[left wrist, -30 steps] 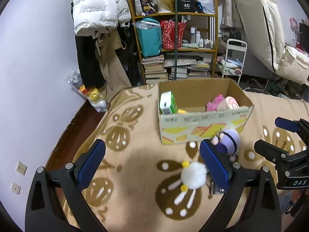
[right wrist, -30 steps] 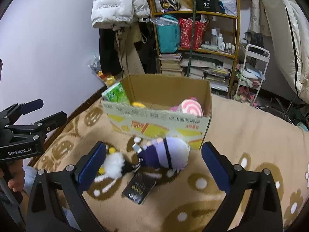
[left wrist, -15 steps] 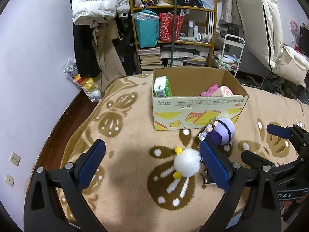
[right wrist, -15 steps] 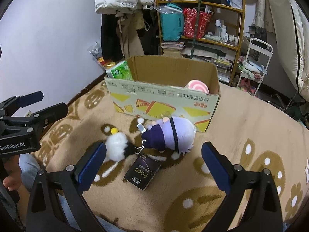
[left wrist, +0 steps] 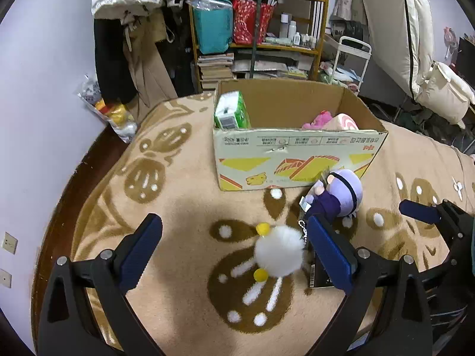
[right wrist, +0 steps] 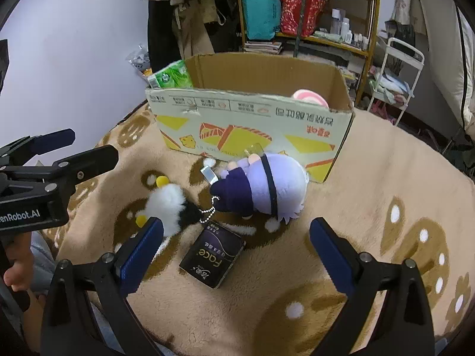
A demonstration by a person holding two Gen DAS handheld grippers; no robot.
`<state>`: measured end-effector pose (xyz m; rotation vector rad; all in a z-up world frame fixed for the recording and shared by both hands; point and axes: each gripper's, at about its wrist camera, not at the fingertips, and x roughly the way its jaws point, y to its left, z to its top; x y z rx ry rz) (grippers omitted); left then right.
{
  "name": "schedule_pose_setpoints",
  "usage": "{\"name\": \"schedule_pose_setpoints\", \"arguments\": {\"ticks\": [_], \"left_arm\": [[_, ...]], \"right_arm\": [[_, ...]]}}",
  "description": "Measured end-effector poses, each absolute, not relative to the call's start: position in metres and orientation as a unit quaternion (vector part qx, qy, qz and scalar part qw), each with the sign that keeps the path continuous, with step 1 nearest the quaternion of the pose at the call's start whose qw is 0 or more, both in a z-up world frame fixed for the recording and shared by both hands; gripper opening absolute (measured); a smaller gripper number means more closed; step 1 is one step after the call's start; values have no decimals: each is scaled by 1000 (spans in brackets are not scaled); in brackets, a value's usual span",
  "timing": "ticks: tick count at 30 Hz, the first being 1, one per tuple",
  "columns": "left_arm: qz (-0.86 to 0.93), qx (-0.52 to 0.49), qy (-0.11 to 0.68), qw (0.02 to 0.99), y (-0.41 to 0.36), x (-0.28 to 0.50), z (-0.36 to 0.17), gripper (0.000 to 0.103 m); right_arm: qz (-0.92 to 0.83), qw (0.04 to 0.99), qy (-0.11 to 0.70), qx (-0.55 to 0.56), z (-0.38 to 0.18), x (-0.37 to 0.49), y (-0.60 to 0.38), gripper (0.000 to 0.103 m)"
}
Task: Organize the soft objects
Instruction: 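Lower the left tool to the white pompom while the right tool approaches the black Face tissue pack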
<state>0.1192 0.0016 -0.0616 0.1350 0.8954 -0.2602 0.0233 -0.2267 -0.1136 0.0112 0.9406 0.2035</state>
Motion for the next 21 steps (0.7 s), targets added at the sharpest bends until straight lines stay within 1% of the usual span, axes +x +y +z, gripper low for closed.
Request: {"name": "schedule_pose_setpoints", "arguments": {"ticks": [12, 21], "left_arm": [[-147, 60, 476, 865, -15, 140, -91, 97], [-159, 63, 499, 850, -25, 146, -115, 97]], "right_arm": [[88, 872, 481, 18, -135, 33, -229, 103], [85, 860, 503, 8, -150, 42, -227, 103]]}}
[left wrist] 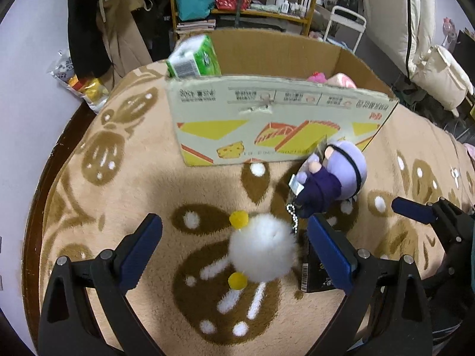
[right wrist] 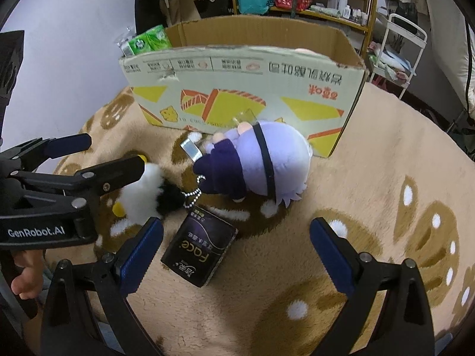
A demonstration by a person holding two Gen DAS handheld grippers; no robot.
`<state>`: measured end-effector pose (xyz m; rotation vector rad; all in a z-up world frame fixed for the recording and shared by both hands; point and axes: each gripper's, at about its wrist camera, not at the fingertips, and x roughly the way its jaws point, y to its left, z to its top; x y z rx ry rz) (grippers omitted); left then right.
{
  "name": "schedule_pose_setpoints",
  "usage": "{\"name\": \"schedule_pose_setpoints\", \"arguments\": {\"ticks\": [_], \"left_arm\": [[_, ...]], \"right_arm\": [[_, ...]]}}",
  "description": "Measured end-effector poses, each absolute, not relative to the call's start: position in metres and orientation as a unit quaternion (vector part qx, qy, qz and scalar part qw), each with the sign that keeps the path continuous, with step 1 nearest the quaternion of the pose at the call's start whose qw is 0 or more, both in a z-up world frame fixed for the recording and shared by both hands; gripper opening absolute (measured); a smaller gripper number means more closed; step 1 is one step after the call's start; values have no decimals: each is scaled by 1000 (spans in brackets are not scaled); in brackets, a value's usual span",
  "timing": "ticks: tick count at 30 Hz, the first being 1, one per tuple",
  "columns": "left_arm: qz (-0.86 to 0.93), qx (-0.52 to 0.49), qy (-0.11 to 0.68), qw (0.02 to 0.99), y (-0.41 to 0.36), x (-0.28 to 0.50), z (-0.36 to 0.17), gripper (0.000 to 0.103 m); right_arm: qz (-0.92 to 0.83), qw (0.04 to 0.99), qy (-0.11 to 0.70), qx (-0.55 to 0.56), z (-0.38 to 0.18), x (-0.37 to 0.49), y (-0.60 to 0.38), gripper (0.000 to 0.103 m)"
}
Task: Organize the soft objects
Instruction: 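Lower the left tool to the white pompom while the right tool approaches the black Face tissue pack, then close the left tool on the white pompom while the right tool grasps the black tissue pack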
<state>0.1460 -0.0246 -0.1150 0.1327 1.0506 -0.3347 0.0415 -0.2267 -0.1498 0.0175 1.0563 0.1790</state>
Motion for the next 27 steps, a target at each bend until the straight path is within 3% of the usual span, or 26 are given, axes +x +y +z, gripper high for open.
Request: {"name": "schedule_pose_setpoints", "arguments": {"ticks": [27], "left_arm": [[-163, 81, 565, 805, -33, 152, -159, 97]], "right_arm": [[86, 830, 551, -9, -186, 49, -213, 103]]}}
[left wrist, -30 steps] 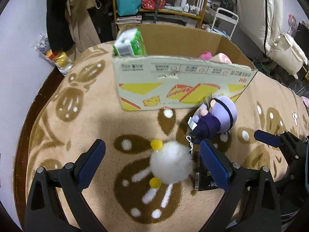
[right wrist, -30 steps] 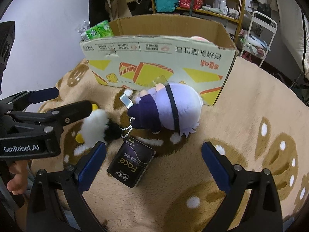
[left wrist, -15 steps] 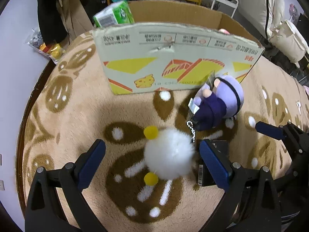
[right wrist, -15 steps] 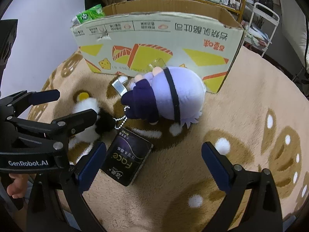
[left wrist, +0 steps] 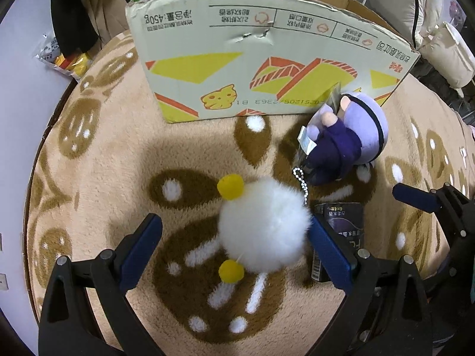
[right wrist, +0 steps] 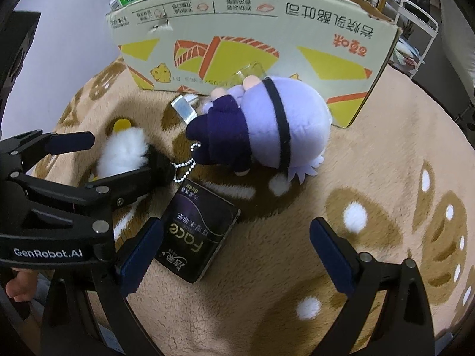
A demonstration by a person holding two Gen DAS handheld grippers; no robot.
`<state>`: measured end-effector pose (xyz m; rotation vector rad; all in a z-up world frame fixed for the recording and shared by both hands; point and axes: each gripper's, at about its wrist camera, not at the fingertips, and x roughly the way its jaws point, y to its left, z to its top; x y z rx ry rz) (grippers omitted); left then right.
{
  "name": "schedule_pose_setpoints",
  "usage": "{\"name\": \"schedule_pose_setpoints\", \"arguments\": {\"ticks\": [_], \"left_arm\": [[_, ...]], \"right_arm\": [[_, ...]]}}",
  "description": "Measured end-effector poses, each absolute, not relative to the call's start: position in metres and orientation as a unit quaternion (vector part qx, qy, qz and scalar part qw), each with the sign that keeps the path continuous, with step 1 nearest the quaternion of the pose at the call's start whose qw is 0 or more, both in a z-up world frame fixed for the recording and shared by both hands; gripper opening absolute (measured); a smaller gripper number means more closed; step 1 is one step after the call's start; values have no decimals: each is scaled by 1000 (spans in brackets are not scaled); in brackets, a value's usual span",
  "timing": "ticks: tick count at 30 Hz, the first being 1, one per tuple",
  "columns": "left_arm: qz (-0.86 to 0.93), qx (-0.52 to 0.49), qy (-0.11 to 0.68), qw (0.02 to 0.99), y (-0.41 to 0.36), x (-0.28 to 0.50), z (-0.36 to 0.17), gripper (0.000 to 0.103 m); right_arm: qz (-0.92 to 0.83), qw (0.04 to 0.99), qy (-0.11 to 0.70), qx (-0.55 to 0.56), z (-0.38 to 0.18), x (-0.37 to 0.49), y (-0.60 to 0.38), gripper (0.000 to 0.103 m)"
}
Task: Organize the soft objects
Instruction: 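Close the left tool on the white pompom while the right tool grasps the black tissue pack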
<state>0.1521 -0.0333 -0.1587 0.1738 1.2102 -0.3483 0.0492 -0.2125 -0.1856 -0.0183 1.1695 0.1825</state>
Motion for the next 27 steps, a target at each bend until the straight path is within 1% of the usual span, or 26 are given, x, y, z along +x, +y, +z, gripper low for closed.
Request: {"name": "schedule_pose_setpoints", "arguments": {"ticks": [10, 17, 25, 27], "left_arm": [[-160, 74, 575, 799, -31, 158, -168, 96], [-165, 86, 576, 796, -35, 160, -173, 92], [-164, 83, 576, 797, -34, 161, -174, 92], [-166, 76, 579, 795, -31, 164, -175, 89]], "right_arm": [[97, 826, 555, -4, -193, 53, -198, 103], [100, 825, 556, 0, -200, 58, -192, 103], [98, 825, 556, -4, -199, 57, -188, 103], [97, 824, 558, -4, -200, 58, -187, 103]]}}
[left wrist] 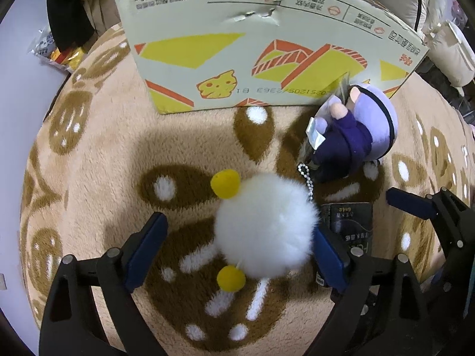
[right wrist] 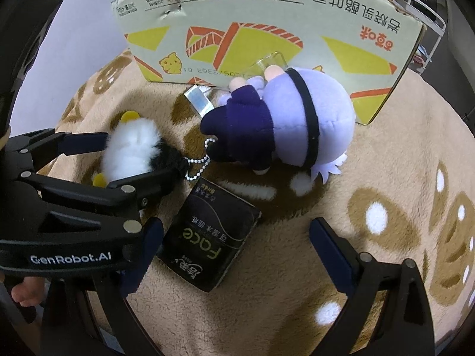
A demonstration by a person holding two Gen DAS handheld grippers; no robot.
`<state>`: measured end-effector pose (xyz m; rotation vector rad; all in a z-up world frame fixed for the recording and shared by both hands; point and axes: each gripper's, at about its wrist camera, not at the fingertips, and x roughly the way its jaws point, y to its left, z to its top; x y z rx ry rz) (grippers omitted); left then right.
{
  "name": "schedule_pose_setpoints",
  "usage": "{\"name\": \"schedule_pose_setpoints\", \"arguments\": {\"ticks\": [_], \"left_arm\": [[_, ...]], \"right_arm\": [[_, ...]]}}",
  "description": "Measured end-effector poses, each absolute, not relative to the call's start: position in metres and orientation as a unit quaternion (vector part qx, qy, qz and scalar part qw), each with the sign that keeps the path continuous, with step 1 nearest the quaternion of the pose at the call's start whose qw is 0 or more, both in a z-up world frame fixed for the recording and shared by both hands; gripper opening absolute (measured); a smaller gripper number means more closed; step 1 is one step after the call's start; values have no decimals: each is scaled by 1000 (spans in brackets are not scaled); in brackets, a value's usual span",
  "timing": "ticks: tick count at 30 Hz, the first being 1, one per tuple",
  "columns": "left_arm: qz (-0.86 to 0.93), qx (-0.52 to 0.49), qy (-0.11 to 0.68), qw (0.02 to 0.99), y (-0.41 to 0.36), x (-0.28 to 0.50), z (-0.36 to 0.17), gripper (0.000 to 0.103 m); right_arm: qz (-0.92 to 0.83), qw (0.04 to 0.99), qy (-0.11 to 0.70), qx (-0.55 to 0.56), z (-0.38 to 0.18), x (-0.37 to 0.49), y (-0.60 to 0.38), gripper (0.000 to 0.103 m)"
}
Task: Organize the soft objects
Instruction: 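Close the left tool on the white pompom while the right tool grasps the black tissue pack, then lift the pompom and black tissue pack and carry both over the box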
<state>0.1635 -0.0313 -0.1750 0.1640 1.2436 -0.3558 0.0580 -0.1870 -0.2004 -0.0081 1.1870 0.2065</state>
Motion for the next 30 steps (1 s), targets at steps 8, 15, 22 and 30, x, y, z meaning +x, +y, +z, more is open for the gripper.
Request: {"name": "schedule_pose_setpoints", "arguments": {"ticks": [8, 15, 22, 30], "left_arm": [[-187, 67, 578, 791, -30, 160, -172, 72], [-197, 83, 559, 801, -37, 155, -168, 62], [-218, 66, 550, 803, -48, 149, -162, 40], [-218, 57, 541, 810, -52, 142, -153, 38]], "right_arm": [[95, 818, 567, 8, -202, 55, -193, 96], [86, 818, 569, 4, -197, 53, -199, 76], [89, 817, 570, -6, -192, 50, -201, 56], [95, 820, 565, -8, -187, 50, -203, 49]]}}
